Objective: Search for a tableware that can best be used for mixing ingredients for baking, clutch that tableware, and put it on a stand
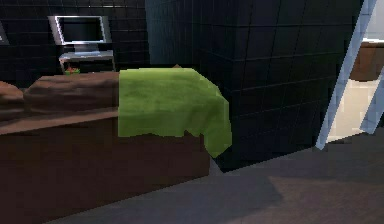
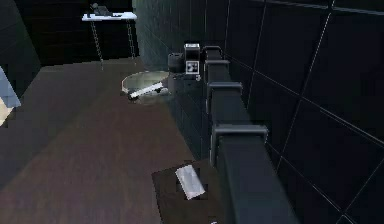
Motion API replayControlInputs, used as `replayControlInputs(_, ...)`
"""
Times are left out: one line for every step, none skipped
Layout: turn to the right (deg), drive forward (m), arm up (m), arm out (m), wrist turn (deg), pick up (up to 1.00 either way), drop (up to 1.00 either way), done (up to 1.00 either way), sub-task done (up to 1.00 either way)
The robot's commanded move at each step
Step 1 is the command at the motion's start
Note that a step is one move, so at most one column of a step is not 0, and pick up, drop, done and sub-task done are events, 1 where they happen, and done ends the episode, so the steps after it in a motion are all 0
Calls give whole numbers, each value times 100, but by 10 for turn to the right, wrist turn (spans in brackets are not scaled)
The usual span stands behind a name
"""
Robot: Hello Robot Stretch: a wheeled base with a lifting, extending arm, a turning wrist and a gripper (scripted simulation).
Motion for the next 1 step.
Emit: replayControlInputs(0, 0, 0, 0, 420, 0, 0, 0, 0)
